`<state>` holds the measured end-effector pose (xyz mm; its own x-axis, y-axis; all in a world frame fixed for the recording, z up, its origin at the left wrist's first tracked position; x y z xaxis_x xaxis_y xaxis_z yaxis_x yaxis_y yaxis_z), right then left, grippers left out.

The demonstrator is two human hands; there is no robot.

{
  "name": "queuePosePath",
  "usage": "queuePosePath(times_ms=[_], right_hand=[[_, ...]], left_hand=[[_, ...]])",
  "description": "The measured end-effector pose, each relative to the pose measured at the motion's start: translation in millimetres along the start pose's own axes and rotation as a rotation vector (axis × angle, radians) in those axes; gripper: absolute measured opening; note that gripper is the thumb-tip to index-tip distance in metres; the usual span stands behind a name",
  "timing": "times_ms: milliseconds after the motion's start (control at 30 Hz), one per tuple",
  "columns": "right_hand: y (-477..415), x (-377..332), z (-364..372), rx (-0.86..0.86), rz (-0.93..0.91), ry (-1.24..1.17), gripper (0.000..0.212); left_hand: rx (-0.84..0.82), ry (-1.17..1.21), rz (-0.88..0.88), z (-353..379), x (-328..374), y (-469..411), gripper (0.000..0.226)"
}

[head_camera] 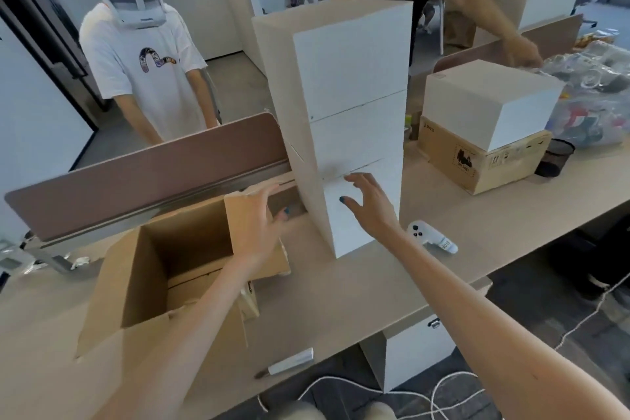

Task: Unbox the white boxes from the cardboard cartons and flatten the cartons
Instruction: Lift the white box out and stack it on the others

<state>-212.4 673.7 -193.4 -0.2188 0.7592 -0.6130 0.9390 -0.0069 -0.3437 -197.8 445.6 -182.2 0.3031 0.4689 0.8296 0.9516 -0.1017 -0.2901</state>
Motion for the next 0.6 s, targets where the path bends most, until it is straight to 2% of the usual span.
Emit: queuePosePath(times_ms=[100, 333, 467, 600], right_hand=[[17.9, -4.2, 34.9, -0.097, -0.015, 0.033, 0.036], [44.7, -10.5, 113.6, -0.314, 0.035, 0.030, 0.033], [61.1, -5.1, 149.7, -0.400, 0.026, 0.067, 0.030], [69.3, -0.4, 170.7, -0.445, 0.012, 0.092, 0.029]], left_hand=[[0.005, -0.088, -0.142, -16.1, -45.2, 37.7, 0.040], [0.088, -0.347, -0.339, -49.7, -119.8, 98.5, 0.038], [0.079, -0.390, -0.561, -48.9, -152.3, 107.6, 0.048], [0.071, -0.445, -0.666, -45.7, -170.8, 102.3, 0.058]])
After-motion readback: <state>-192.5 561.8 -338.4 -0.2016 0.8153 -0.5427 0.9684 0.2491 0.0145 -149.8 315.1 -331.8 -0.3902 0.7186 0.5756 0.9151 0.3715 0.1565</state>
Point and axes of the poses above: each hand's wrist, its own y-axis away from the middle knuckle, its own z-axis out of the palm, x = y × z, the point moved 9 cm from there along -y, towards the middle knuckle, and after that the axes turned 11 degrees about y, right-handed, at the moved point
